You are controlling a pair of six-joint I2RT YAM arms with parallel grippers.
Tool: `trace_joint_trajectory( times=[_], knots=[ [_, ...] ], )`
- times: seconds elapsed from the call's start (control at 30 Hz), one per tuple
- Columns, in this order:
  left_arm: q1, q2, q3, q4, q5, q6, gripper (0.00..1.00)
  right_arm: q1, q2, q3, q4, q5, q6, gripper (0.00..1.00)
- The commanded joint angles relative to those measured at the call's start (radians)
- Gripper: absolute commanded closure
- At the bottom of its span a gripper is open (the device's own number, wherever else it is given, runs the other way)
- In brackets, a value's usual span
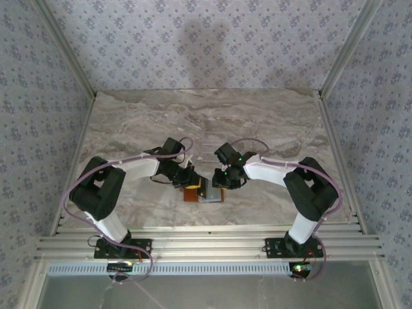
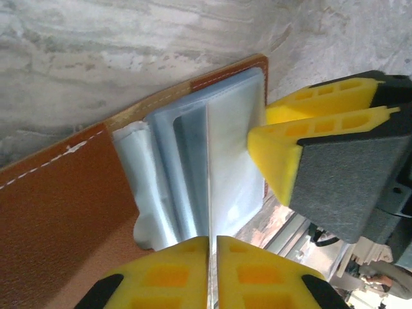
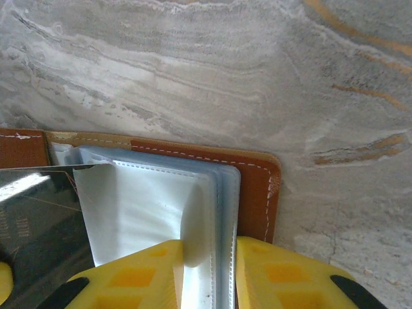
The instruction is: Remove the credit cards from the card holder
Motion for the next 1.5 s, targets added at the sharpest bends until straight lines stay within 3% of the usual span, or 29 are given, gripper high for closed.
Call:
trace_joint_trajectory(
  times=[0.0, 0.4, 0.53, 0.63, 1.0, 1.23, 1.47],
  knots=[
    [-0.008, -0.021, 0.033, -0.094, -0.06, 0.054, 0.92, 0.006, 0.002, -0.012, -0.053, 0.03, 0.009, 0.73],
    [-0.001, -0.109, 0.161, -0.337, -0.202, 0.198, 0.95, 0.004, -0.071, -0.022, -0.085, 0.052, 0.013, 0.66],
    [0.0, -0.136, 0.209, -0.379, -0.234, 0.242, 0.94, -0.003, -0.109, -0.023, -0.106, 0.041, 0.007, 0.53],
    [-0.001, -0.116, 0.283, -0.436, -0.269, 0.308, 0.96, -0.018, -0.154, -0.028, -0.127, 0.033, 0.0, 0.49],
    [-0.029, -0.058, 0.558, -0.472, -0.436, 0.723, 1.0, -0.162, -0.313, -0.055, -0.254, 0.098, -0.09, 0.52],
    [-0.043, 0.143, 0.87, -0.688, -0.407, 1.022, 1.0, -0.292, -0.452, -0.114, -0.3, 0.093, -0.107, 0.52],
    [-0.067, 0.291, 1.053, -0.796, -0.411, 1.293, 1.0, -0.362, -0.525, -0.154, -0.323, 0.082, -0.15, 0.52]
  ],
)
